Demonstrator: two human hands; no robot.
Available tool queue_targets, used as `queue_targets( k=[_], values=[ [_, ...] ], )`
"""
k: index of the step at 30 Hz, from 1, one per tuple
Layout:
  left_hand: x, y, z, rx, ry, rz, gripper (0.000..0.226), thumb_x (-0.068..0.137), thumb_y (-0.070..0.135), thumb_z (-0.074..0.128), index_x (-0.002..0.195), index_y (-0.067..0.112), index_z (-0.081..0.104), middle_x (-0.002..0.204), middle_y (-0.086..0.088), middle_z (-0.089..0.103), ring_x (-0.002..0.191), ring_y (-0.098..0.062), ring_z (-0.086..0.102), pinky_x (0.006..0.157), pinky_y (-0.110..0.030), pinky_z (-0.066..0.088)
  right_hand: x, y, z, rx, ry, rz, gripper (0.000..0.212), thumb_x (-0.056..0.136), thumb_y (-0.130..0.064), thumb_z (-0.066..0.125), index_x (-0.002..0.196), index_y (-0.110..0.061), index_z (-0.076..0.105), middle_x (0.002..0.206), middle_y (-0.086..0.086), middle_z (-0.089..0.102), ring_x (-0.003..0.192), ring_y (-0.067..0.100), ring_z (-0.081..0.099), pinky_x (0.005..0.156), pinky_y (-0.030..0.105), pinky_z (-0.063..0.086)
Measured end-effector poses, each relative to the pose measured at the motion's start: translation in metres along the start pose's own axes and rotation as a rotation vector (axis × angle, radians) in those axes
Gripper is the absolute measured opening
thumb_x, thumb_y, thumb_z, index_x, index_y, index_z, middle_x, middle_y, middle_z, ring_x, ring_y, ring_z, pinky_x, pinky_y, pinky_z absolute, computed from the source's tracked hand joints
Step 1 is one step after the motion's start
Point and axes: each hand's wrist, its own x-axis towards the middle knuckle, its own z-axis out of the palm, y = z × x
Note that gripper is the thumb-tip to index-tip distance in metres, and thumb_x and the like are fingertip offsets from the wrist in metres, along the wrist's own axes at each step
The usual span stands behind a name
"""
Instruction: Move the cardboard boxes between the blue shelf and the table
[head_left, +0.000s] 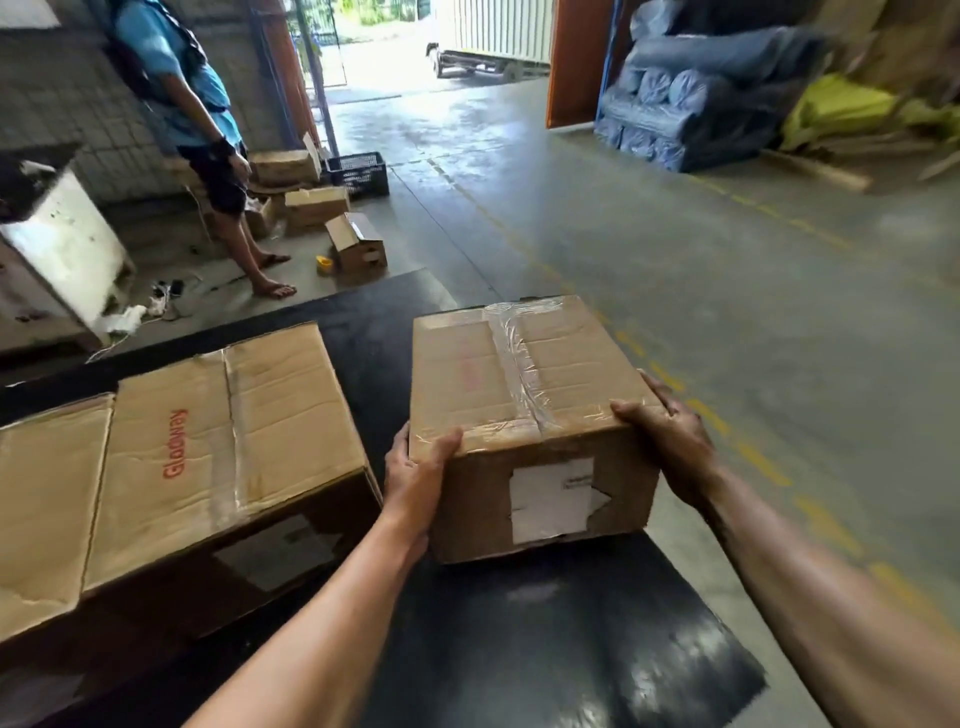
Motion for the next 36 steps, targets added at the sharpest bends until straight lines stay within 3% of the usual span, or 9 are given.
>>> queue_targets(
  k=[4,7,13,18,21,24,28,33,36],
  values=[
    [-0.020,0.036,-0.001,0.051,-0.175,0.162,0.045,0.085,0.045,0.075,0.126,0.036,0.059,0.124,-0.003,0.066,0.102,-0.015,0.064,0.086,-0.033,0.057,-0.072,-0.042,-0.009,-0.016,0.171,-0.120,0.083,0.076,-0.039,0.078,0.151,-0.033,0.042,0.136,-0.002,0.053,0.115,0.017,0.059,0.093,0.030,0.050],
    [-0.042,0.063,-0.006,0.161,-0.340,0.302,0.066,0.090,0.045,0.072,0.149,0.036,0.044,0.134,-0.002,0.056,0.111,-0.017,0.058,0.071,-0.010,0.047,-0.152,-0.059,-0.017,-0.050,0.377,-0.199,0.076,0.088,-0.037,0.073,0.155,-0.033,0.036,0.139,-0.005,0.041,0.124,0.020,0.048,0.092,0.028,0.044],
    [-0.134,0.095,0.021,0.266,-0.669,0.417,0.086,0.086,0.051,0.074,0.158,0.040,0.029,0.150,-0.007,0.043,0.134,-0.029,0.050,0.103,-0.032,0.043,-0.326,-0.075,-0.049,-0.024,0.767,-0.211,0.088,0.073,-0.050,0.080,0.151,-0.036,0.042,0.150,0.003,0.050,0.127,0.022,0.056,0.105,0.043,0.050],
    [-0.253,0.092,0.073,0.256,-1.075,0.394,0.095,0.068,0.072,0.076,0.151,0.054,0.033,0.143,-0.005,0.050,0.126,-0.028,0.057,0.105,-0.043,0.050,-0.498,-0.075,-0.072,-0.043,1.161,-0.214,0.069,0.090,-0.022,0.073,0.152,-0.018,0.042,0.130,-0.003,0.055,0.117,0.009,0.053,0.078,0.005,0.044],
    [-0.347,0.084,0.090,0.206,-1.341,0.414,0.093,0.070,0.067,0.075,0.152,0.049,0.036,0.140,-0.002,0.050,0.123,-0.024,0.058,0.104,-0.042,0.052,-0.613,-0.071,-0.070,-0.019,1.361,-0.198,0.077,0.084,-0.029,0.079,0.151,-0.020,0.043,0.129,-0.003,0.062,0.119,0.014,0.059,0.104,0.027,0.045],
    [-0.445,0.075,0.092,0.187,-1.559,0.451,0.102,0.061,0.073,0.071,0.153,0.044,0.037,0.140,-0.002,0.052,0.124,-0.023,0.057,0.109,-0.046,0.048,-0.728,-0.064,-0.049,0.003,1.583,-0.239,0.086,0.070,-0.045,0.086,0.146,-0.031,0.050,0.130,-0.008,0.065,0.123,0.016,0.061,0.112,0.045,0.044],
    [-0.572,0.072,0.039,0.051,-1.797,0.506,0.075,0.089,0.038,0.076,0.155,0.027,0.040,0.130,0.002,0.056,0.114,-0.014,0.058,0.101,-0.028,0.045,-0.868,-0.069,0.022,-0.021,1.856,-0.294,0.068,0.064,-0.045,0.082,0.129,-0.040,0.062,0.115,-0.015,0.073,0.115,0.014,0.067,0.108,0.046,0.048],
    [-0.684,0.060,-0.066,-0.011,-2.088,0.483,0.104,0.063,0.067,0.074,0.154,0.031,0.041,0.139,0.000,0.059,0.123,-0.016,0.060,0.112,-0.039,0.045,-1.005,-0.072,0.157,-0.048,2.140,-0.307,0.092,0.055,-0.053,0.085,0.141,-0.040,0.053,0.128,-0.013,0.068,0.119,0.010,0.064,0.109,0.045,0.047],
    [-0.739,0.053,-0.136,-0.018,-2.262,0.459,0.087,0.082,0.051,0.077,0.155,0.024,0.040,0.140,-0.002,0.060,0.125,-0.017,0.059,0.114,-0.037,0.043,-1.064,-0.077,0.243,-0.081,2.315,-0.299,0.090,0.062,-0.046,0.082,0.146,-0.034,0.049,0.131,-0.012,0.065,0.119,0.012,0.063,0.109,0.046,0.047]
  ],
)
